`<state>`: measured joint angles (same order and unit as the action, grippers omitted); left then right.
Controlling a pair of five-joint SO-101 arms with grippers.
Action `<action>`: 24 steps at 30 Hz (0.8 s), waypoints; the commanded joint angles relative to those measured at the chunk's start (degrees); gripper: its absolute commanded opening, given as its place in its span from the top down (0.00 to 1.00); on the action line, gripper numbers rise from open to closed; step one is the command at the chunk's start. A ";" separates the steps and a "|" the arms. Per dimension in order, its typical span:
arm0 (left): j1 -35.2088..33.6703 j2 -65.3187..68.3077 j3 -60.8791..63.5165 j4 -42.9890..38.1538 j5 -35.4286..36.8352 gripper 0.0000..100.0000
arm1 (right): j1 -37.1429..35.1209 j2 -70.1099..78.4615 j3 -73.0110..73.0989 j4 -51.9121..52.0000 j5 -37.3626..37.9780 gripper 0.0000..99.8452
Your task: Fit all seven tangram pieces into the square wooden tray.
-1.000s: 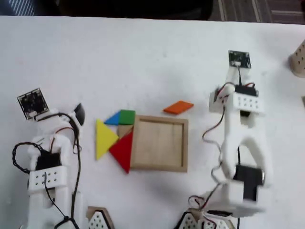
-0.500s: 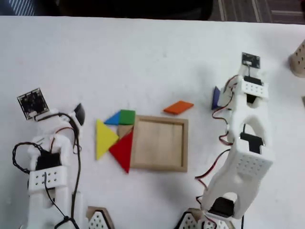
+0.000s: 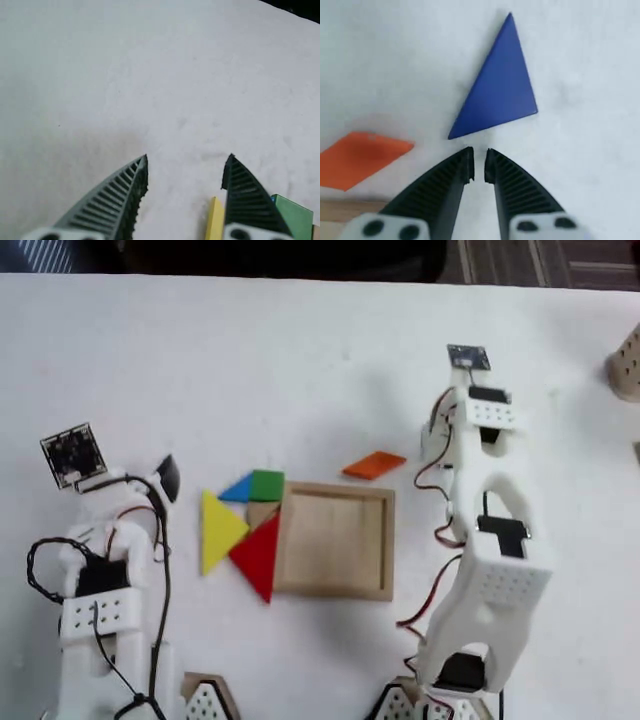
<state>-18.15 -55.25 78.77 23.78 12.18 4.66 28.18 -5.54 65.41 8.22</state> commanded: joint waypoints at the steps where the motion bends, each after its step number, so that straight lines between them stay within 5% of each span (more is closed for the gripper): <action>1: 1.27 0.22 -2.55 -1.58 -0.79 0.76 | 2.59 -8.13 -6.95 3.30 1.32 0.96; 13: 1.27 0.22 -2.55 -1.58 -0.88 0.76 | 4.62 10.95 -19.69 -8.48 -2.64 0.96; 24: 1.27 0.22 -2.55 -1.58 -0.88 0.76 | -3.74 17.01 -29.89 9.80 2.46 0.96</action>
<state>-18.15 -55.25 78.77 23.78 11.74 5.71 46.20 -32.62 70.95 7.96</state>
